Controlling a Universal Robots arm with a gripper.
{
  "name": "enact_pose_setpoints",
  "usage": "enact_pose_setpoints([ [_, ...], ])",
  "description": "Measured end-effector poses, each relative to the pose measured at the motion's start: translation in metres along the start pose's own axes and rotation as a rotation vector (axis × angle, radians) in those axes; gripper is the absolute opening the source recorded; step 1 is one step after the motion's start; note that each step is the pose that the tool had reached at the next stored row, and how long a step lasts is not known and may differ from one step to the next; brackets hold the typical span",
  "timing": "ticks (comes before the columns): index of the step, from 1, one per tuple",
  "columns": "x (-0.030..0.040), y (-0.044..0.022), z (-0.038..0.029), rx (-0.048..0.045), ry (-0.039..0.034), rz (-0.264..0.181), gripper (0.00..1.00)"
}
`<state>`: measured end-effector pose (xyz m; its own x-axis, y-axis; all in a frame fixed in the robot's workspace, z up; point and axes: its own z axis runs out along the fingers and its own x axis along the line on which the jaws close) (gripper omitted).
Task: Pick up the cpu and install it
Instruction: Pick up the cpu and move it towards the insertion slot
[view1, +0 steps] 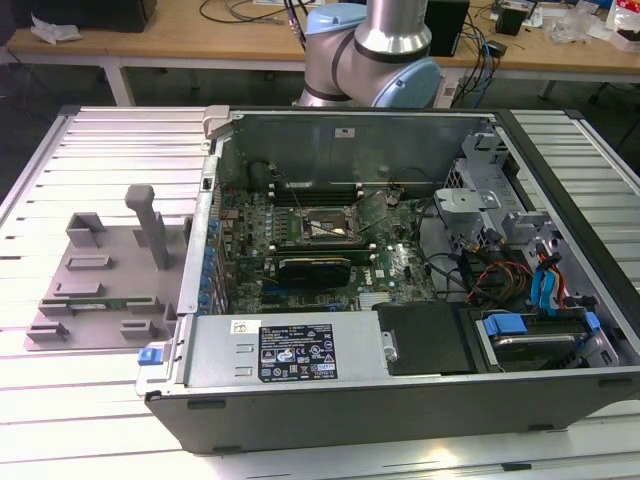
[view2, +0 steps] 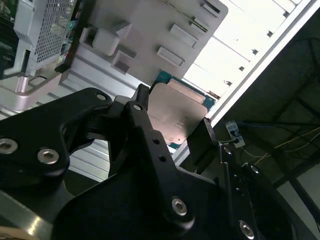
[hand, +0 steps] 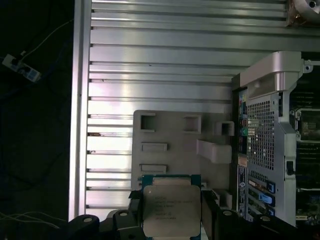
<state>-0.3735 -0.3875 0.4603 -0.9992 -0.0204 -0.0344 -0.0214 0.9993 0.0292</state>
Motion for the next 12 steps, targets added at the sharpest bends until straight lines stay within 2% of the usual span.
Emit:
enact_pose_setpoints([
  [3,-0.0301,-0.0007,0.0011,-0.0001,-0.0001,0.000,0.55],
  [7,-0.0574,-0.0012,0.0019,0.0001,0.0000,0.000,0.55],
  [11,-0.0689,-0.0014,0.0024,0.0000,0.0000,0.000,0.55],
  [12,-0.0738,-0.0016,0.0025,0.0000,0.0000,0.000,0.55],
])
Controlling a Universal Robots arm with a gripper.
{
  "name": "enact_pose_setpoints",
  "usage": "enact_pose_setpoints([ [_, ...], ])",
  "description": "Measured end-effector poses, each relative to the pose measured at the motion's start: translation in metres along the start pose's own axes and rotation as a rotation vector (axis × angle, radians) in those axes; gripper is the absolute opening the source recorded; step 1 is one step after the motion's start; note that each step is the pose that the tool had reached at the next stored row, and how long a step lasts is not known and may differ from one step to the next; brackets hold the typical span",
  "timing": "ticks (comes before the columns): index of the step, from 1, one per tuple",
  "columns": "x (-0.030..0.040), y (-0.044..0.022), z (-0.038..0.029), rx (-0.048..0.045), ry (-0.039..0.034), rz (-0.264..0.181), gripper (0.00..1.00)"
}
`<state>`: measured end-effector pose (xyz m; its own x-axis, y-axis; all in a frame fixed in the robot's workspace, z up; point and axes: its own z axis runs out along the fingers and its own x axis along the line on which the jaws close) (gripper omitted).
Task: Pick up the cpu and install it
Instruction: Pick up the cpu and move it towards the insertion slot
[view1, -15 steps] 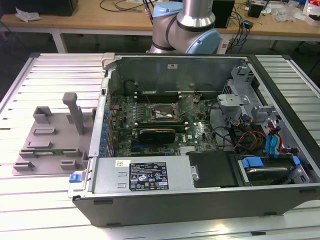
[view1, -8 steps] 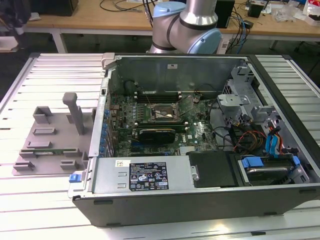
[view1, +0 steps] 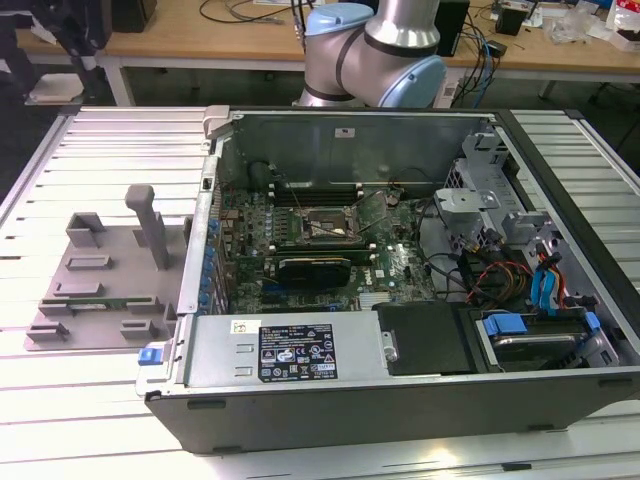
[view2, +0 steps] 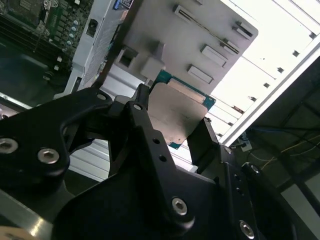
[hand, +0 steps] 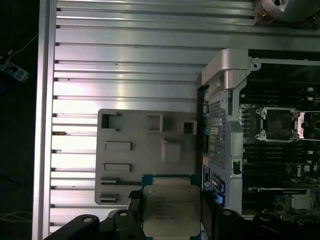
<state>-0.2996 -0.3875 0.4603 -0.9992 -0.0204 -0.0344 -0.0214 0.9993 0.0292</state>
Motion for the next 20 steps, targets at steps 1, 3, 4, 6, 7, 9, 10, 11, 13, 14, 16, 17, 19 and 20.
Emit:
enact_pose_setpoints([
  [1,-0.0046,-0.0001,0.0002,0.0000,0.0000,0.000,0.55],
  [3,-0.0106,-0.0002,0.0004,-0.0001,0.0000,0.000,0.55],
  [4,-0.0124,-0.0003,0.0005,-0.0001,-0.0001,0.000,0.55],
  [6,-0.0194,-0.0004,0.0007,-0.0001,-0.0001,0.000,0.55],
  [7,-0.0233,-0.0005,0.0008,0.0000,0.0000,0.000,0.55],
  [9,-0.0281,-0.0006,0.0010,0.0000,0.0000,0.000,0.55],
  [10,-0.0322,-0.0007,0.0011,0.0000,0.0000,0.000,0.55],
  [11,-0.0350,-0.0007,0.0013,-0.0001,-0.0001,0.000,0.55],
  [13,-0.0439,-0.0009,0.0019,-0.0002,-0.0001,0.000,0.55],
  [14,-0.0460,-0.0010,0.0023,-0.0001,-0.0001,0.000,0.55],
  [16,-0.0583,-0.0013,0.0051,-0.0001,-0.0001,0.000,0.55],
  [17,-0.0624,-0.0014,0.0062,-0.0001,-0.0001,0.000,0.55],
  [19,-0.0714,-0.0017,0.0085,0.0000,0.0000,0.000,0.55],
  [20,-0.0746,-0.0018,0.0094,-0.0001,-0.0001,0.000,0.55],
])
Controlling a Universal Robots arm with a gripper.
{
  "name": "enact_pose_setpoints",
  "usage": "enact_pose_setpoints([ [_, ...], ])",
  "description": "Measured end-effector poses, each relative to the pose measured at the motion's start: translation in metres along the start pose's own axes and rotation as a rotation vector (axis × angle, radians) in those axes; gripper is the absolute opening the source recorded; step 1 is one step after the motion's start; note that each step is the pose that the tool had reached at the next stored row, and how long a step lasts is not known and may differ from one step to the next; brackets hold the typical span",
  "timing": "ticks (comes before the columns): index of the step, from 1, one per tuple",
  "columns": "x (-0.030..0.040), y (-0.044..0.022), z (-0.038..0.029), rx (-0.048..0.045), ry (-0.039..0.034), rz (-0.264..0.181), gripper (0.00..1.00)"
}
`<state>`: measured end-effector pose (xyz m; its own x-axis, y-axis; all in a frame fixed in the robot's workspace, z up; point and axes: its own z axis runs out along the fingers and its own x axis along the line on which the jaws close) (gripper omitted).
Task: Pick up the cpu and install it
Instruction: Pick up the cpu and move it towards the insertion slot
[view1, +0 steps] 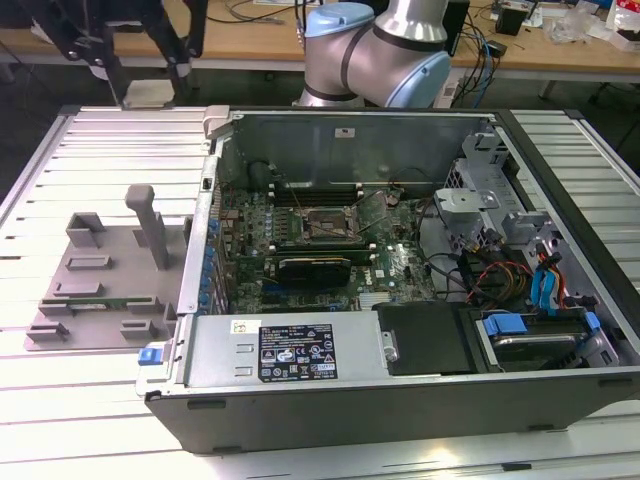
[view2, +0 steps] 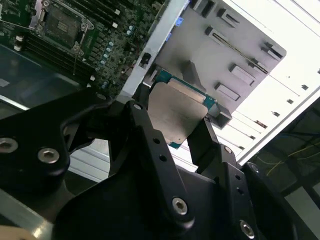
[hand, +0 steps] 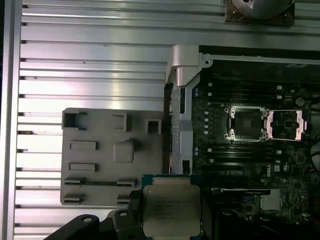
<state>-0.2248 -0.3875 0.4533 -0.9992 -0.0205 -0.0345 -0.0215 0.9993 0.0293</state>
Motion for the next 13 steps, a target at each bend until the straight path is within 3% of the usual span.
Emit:
enact_pose_setpoints([
  [7,-0.0237,-0.0007,0.0098,0.0000,0.0001,0.000,0.55],
  [13,-0.0333,-0.0012,0.0190,0.0000,0.0001,0.000,0.55],
])
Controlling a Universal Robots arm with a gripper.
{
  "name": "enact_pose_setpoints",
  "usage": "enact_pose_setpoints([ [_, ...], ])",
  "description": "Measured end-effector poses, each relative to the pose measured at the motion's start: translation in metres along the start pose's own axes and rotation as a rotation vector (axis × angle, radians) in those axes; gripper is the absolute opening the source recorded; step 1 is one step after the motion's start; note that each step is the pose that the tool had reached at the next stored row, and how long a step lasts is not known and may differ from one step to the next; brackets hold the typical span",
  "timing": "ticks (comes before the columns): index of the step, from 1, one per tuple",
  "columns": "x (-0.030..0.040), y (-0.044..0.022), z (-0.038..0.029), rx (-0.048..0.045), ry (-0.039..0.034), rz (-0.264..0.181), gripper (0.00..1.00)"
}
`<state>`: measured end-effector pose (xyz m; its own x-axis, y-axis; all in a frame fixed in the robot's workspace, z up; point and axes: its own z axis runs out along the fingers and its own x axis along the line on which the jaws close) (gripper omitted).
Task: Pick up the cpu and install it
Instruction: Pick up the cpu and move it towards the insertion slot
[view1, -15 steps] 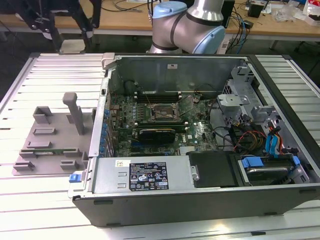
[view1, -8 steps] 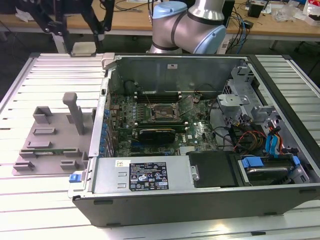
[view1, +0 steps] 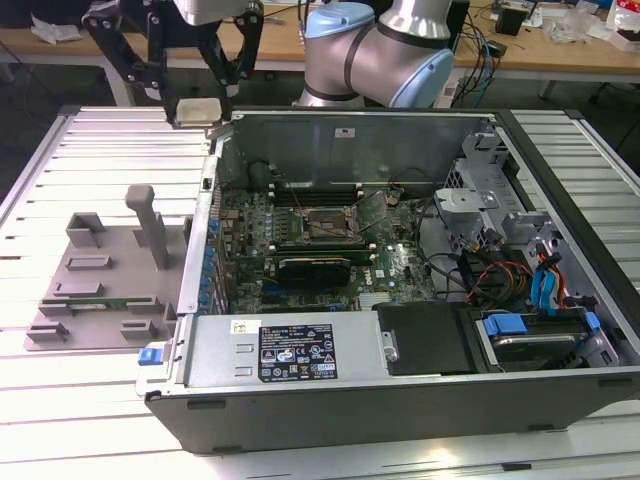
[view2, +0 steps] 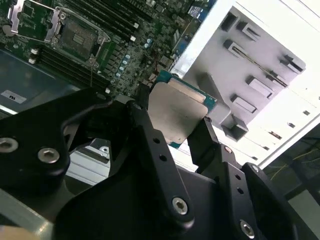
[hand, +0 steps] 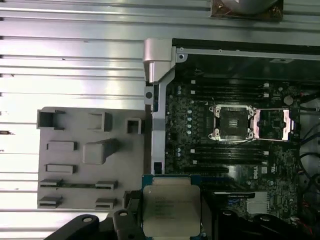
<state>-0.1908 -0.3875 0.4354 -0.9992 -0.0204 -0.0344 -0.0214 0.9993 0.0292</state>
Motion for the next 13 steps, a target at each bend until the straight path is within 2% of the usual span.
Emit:
enact_pose_setpoints([
  [5,-0.0098,-0.0004,0.0074,-0.0001,0.0000,0.000,0.55],
  [6,-0.0154,-0.0006,0.0103,0.0000,0.0000,0.000,0.55],
  [8,-0.0208,-0.0008,0.0136,0.0000,0.0000,0.000,0.55],
  [9,-0.0248,-0.0010,0.0170,0.0000,0.0000,0.000,0.55],
  [13,-0.0499,-0.0019,0.0304,0.0000,0.0008,0.000,0.55],
])
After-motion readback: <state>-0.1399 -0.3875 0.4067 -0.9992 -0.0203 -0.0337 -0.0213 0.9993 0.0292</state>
